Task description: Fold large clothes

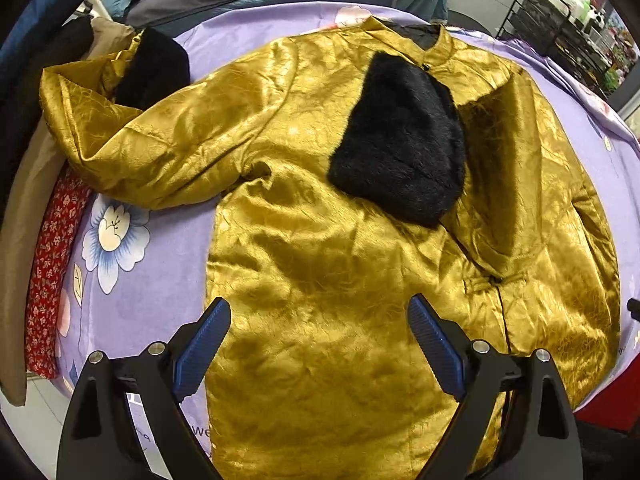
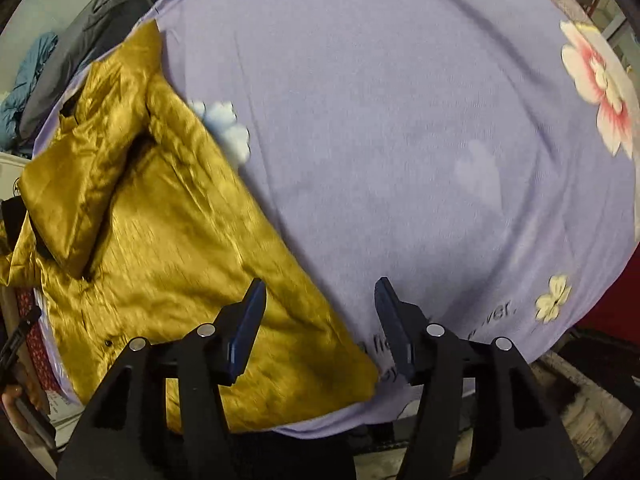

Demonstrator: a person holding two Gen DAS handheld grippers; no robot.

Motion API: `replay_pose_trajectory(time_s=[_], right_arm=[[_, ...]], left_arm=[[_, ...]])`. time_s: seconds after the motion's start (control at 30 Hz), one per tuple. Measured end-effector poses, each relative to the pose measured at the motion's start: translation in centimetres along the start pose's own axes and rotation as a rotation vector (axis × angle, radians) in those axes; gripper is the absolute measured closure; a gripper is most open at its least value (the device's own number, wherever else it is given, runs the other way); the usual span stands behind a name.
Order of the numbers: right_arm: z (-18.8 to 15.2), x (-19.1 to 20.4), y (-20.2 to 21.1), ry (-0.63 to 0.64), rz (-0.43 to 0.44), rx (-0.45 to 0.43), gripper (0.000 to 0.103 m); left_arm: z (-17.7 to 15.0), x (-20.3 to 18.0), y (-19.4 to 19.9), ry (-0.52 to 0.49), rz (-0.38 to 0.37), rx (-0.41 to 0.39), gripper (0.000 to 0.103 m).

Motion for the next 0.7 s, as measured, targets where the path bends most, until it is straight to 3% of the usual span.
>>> replay_pose_trajectory(time_s=[0.17, 0.27, 0.5, 0.57, 0.7], right_arm=[[3.6, 2.2, 0.6, 0.026, 0.054, 0.019, 0.043], [4.4, 5.0, 0.5, 0.053, 0.101, 0.025, 0.034], [5.1, 9.6, -0.7, 0.063, 0.183, 0.091, 0.028], [5.7, 10.2, -0.9, 0.052, 0.177, 0.098, 0.024], [7.8, 12.2, -0.8, 0.123, 0.138, 0.113, 0.024]], left_arm=[[1.3, -0.2, 0.2, -0.006, 0.011, -0.022, 0.015], [2.3, -0.5, 0.6, -0.023, 0.032, -0.048, 0.015], [3.8, -0.3, 0.5, 0.018, 0.049, -0.076, 0.011], [3.8, -0.2, 0.4, 0.031, 0.041, -0.083, 0.012], [3.9, -0.5, -0.3, -0.006, 0.076, -0.078, 0.011]])
Point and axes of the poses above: each gripper's, at about its wrist camera, not at the fingertips, and y roughly against the way its jaws point, x to its left, z to its top, the point moved 3 cm from there along -y, roughly the way its jaws point, and after that the axes turned 6 degrees about x, right-handed, at the moved point
